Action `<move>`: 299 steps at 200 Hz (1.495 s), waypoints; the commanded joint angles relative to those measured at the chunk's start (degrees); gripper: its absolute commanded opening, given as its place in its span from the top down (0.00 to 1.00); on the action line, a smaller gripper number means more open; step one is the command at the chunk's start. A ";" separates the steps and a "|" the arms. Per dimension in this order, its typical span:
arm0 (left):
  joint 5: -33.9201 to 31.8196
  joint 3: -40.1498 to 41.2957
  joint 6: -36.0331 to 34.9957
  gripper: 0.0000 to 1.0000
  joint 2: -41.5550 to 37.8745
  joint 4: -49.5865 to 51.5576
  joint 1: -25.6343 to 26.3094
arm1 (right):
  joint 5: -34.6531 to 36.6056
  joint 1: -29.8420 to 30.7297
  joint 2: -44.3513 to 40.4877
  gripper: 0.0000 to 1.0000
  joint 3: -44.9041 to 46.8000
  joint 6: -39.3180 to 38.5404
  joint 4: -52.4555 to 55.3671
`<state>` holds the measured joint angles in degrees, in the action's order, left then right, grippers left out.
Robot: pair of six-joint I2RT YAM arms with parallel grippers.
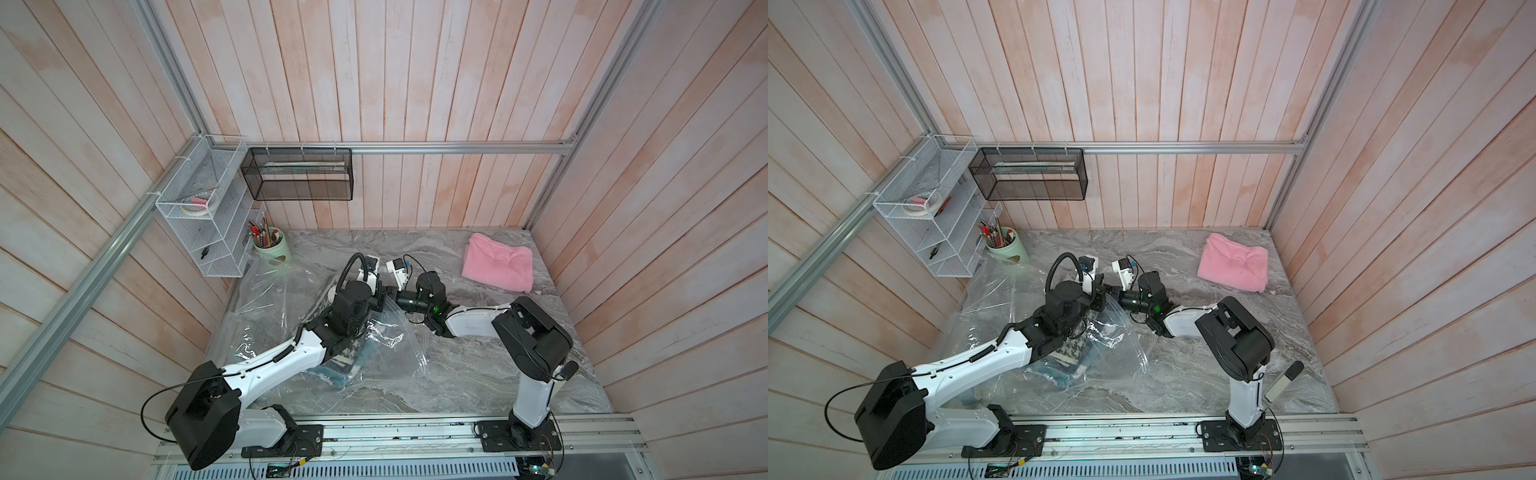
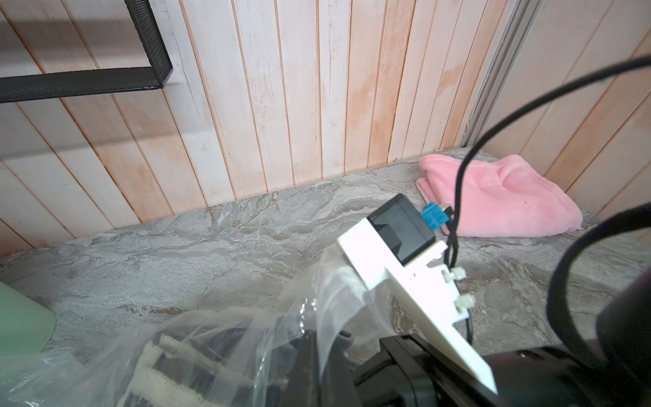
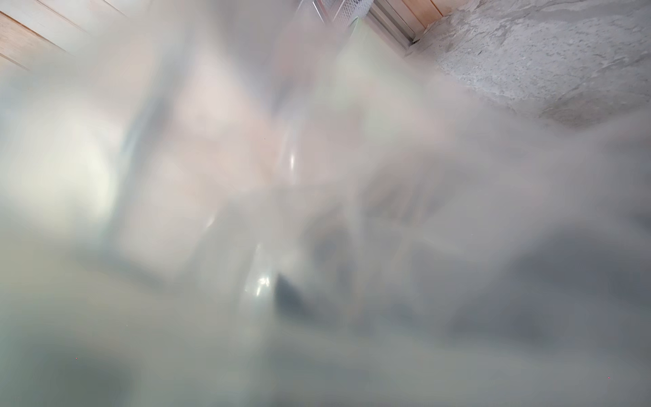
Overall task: Take the blanket out of the vacuum bag
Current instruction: Take out the blanket from the vacuum bag.
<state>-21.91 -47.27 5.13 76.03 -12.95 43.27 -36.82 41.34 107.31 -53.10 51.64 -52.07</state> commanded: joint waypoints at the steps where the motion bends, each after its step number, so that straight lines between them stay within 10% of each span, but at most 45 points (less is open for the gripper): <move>1: -1.20 -0.37 -1.61 1.00 1.05 -1.13 -0.81 | -1.85 0.19 -2.21 1.00 2.01 0.39 -1.71; 215: -1.99 1.74 -2.49 1.00 -0.08 -1.38 -2.48 | 8.09 -21.12 -27.86 1.00 20.41 -16.17 26.64; 299: -0.32 0.31 -1.57 1.00 0.58 -0.42 -2.53 | 2.47 -22.87 -21.03 1.00 29.93 -12.91 7.35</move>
<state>-22.50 -46.54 4.10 77.03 -14.17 41.25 -31.27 18.70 82.85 -24.73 37.89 -34.24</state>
